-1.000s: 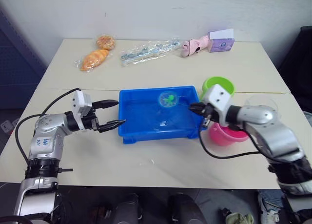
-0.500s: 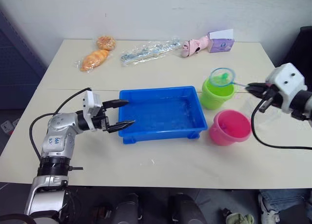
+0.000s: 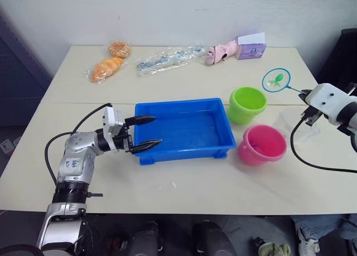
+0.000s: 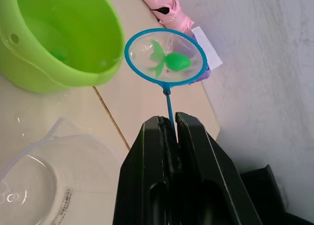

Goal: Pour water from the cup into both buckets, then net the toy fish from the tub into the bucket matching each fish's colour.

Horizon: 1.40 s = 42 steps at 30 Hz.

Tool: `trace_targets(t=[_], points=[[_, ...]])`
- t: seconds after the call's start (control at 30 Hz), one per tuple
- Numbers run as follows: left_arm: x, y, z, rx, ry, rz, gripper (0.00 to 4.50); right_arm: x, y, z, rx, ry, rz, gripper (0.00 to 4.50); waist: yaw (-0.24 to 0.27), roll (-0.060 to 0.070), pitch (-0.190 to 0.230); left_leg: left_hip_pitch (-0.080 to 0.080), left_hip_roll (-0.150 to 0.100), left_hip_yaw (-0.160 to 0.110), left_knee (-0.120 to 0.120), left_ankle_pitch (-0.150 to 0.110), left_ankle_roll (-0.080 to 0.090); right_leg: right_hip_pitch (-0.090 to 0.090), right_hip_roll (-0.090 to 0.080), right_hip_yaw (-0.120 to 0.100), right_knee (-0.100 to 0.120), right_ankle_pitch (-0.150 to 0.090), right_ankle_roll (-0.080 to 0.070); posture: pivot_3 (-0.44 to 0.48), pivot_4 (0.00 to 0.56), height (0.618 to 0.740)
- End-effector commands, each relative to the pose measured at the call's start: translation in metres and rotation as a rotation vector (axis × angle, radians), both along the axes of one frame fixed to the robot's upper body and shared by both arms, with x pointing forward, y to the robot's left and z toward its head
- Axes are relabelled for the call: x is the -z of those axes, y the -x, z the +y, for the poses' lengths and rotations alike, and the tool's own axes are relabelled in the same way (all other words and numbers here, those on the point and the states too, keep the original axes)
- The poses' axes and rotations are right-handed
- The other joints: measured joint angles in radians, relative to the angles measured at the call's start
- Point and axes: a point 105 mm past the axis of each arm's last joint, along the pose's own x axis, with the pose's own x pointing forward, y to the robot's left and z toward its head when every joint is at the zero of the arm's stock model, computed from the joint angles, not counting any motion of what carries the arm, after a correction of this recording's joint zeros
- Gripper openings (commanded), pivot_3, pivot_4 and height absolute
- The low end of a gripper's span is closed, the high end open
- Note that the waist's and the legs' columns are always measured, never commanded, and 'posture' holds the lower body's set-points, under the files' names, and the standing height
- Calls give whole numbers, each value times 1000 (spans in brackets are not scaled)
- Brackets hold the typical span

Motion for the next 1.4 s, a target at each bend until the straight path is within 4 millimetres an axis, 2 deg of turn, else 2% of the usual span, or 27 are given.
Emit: trace_targets(t=[0.03,0.2,0.33,0.5,0.73,0.83,0.9,0.97,1.07,1.13,1.27,1.4], points=[[-11,2,-3,10,11,-57,4415,-15,1,3,-22,105,-82,0,0,0,0,0,0,0,0,0,0,0,0,0,0,0,0,0,150,740],[-13,0,-6,13,19,-61,4415,-14,3,9,-60,255,-133,0,0,0,0,0,0,0,0,0,0,0,0,0,0,0,0,0,150,740],[-14,-1,-7,13,27,-67,4415,-14,5,8,-92,534,-194,0,0,0,0,0,0,0,0,0,0,0,0,0,0,0,0,0,150,740],[-17,-3,-9,11,42,-67,4415,-12,1,15,-149,739,-278,0,-3,0,0,0,0,1,0,1,-1,0,0,1,0,0,0,0,150,740],[-21,-4,-13,12,62,-70,4415,-8,0,5,-159,783,-308,0,-3,0,0,0,0,1,0,2,-3,-1,1,1,1,0,0,0,150,740],[-22,-3,-9,-3,66,-70,4415,-30,4,10,-158,655,-395,0,-3,0,0,0,0,1,0,2,-3,-1,1,1,1,0,0,0,150,740],[-22,-2,-5,-12,63,-68,4415,-44,9,20,-183,485,-428,0,-5,1,0,0,0,1,0,2,-3,-1,1,1,1,0,0,0,150,740],[-23,-1,2,-24,69,-62,4415,-46,13,35,-243,260,-365,0,-10,1,0,0,0,1,-1,2,-3,0,2,1,1,0,0,0,150,740],[-24,2,15,-32,59,-40,4415,-44,30,70,-389,-181,-174,0,-13,0,0,2,3,-2,0,2,-3,4,4,-1,-2,0,0,0,150,740],[-26,9,23,0,61,-6,4415,-38,49,97,-511,-329,-12,0,-8,0,1,3,5,-4,0,1,-3,7,5,-3,-2,0,0,0,150,740],[-29,46,35,184,-41,23,4415,-9,86,148,-663,-465,297,0,-3,1,1,3,4,-4,0,0,-1,7,3,-3,-3,0,0,0,150,740],[-41,70,36,292,-183,-51,4415,24,120,184,-794,-464,484,0,5,0,1,3,4,-7,0,-1,-1,10,2,-5,-9,0,0,0,150,740]])
